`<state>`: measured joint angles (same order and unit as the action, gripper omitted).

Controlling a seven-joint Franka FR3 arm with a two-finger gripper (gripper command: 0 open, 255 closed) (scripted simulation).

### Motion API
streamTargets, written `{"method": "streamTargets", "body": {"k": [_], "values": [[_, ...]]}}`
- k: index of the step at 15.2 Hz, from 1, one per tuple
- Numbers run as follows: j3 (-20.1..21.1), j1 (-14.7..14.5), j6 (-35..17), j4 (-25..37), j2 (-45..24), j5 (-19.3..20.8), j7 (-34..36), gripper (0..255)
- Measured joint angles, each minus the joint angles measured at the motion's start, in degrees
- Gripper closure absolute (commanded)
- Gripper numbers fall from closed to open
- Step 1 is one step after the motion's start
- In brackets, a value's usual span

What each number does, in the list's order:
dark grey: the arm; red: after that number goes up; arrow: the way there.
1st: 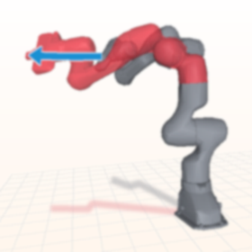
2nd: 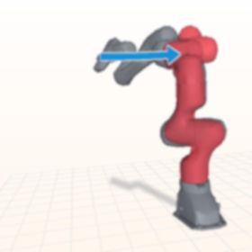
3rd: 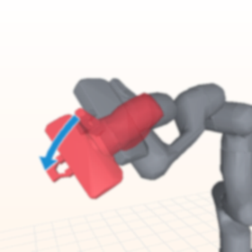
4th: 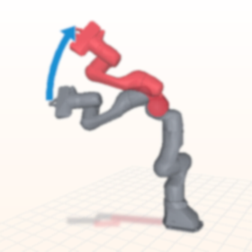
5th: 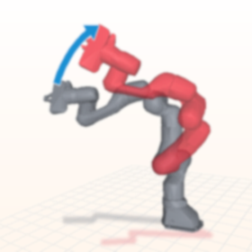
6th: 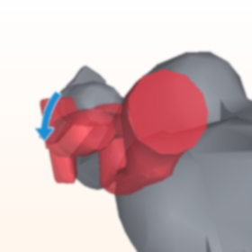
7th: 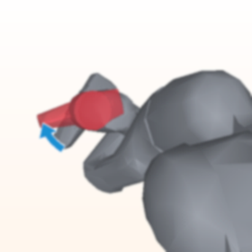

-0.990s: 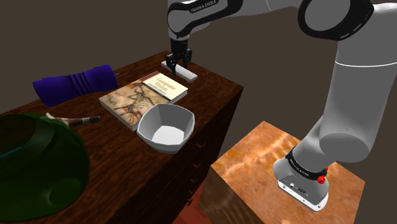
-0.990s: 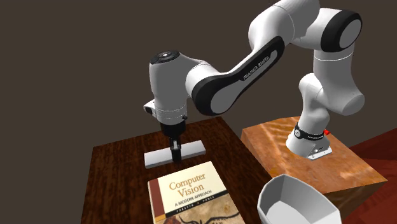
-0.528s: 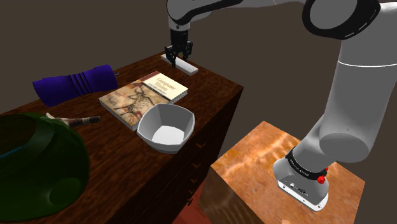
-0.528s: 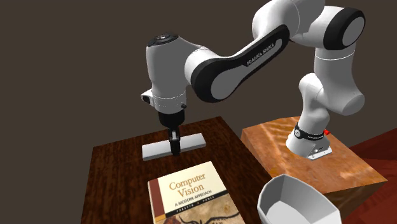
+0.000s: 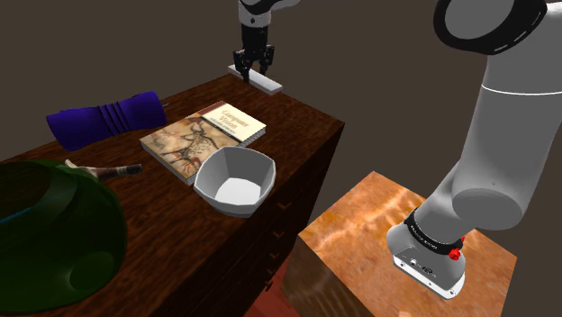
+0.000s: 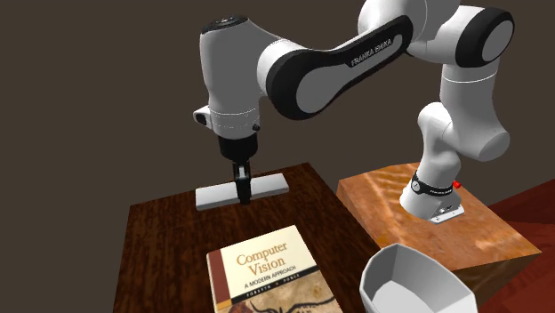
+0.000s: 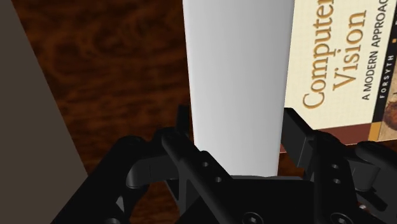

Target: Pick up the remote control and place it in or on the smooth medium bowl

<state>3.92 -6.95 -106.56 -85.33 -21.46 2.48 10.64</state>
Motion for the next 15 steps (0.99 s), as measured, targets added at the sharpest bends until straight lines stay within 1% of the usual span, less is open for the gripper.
{"method": "streamTargets", "body": {"k": [6,9,13,15], "values": [[0.1,-0.1,4.1,3.8,0.3,0.0,0.0,255],[0.7,-1.3,3.4,-0.1,3.4,-0.1,1.8,255],[2.2,-3.5,0.8,-8.7,9.3,-0.2,5.6,255],[3.0,-4.6,0.2,-11.3,11.3,-0.3,7.6,255]]}}
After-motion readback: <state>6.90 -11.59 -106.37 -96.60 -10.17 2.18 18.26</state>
